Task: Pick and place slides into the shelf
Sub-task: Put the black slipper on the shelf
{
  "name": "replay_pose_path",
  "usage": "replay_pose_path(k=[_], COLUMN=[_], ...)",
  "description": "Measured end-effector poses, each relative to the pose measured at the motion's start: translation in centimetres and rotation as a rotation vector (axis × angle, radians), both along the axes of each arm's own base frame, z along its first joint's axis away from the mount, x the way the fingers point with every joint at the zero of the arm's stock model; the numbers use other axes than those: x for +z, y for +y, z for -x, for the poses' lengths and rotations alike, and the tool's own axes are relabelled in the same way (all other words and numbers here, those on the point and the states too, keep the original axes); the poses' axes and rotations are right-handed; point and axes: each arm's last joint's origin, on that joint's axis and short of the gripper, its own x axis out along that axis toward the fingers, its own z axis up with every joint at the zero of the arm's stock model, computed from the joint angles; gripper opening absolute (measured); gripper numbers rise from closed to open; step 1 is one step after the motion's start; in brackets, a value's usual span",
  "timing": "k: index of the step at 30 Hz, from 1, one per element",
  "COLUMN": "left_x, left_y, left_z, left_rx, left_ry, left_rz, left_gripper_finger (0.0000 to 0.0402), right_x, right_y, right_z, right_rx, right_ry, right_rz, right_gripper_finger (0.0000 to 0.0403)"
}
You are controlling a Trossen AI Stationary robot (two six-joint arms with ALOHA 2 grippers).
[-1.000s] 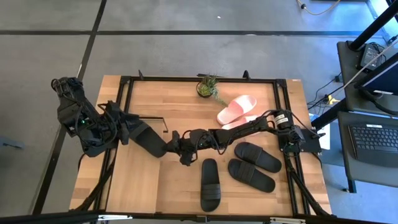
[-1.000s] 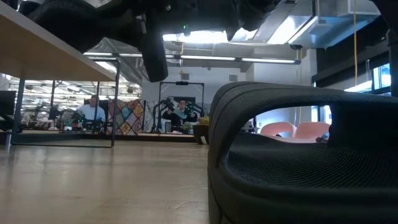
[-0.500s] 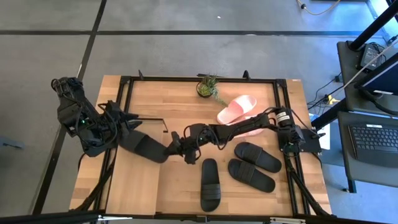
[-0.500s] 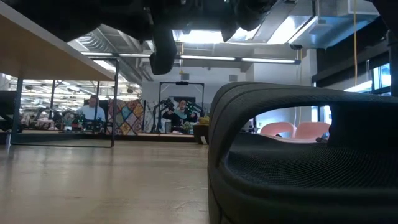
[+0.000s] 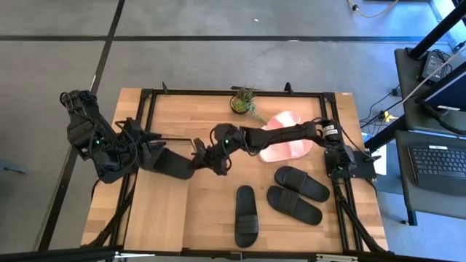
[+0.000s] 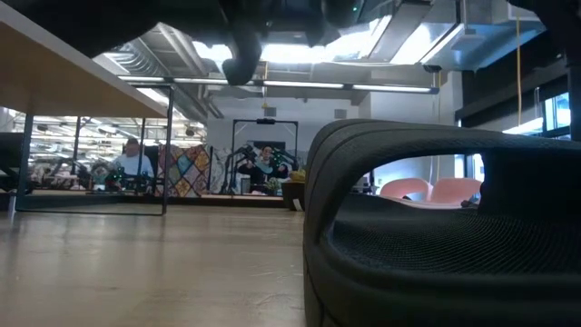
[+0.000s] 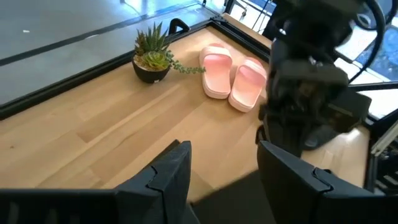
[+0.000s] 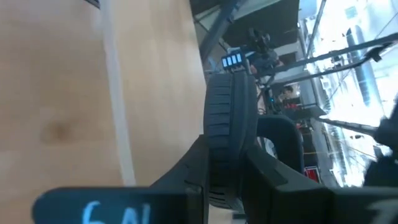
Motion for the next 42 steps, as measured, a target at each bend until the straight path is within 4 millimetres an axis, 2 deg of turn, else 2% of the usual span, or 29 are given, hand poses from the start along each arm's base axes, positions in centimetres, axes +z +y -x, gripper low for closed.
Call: replay_pose_path(k=[4,18,31,37,42], left_x=[-0.1,-0.1,0.0,0.0,0.0], left_y=[0.1,0.2,0.1,0.1,0.1], left_z=[0.1,0.1,0.1,0.1,0.1], left_rx=[0.000,0.004,0.020,0.020,0.020], left_ry=[0.014,0.009,-0.009,-0.009,-0.009], left_rz=[-0.018,-0.019,0.012,0.013,0.013], left_gripper_finger=[0.0175,0.0175,0.0175,0.0175,0.0175], right_x=[0.2,0.0,-3.3,-4.3,-4.3], right_y=[-1.3,-3.5,-4.8,-5.0,-5.6], right_z=[0.0,0.2,-0.9,-1.1,-1.1], right_rx=[0.024,0.127,0.150,0.170,0.158], right_ry=[-0.025,-0.084,-0.071,-0.098,-0.106], right_rz=[0.020,0.081,0.094,0.146,0.151], right_gripper_finger=[0.0058,0.0060,0.0058,0.0058,0.0058])
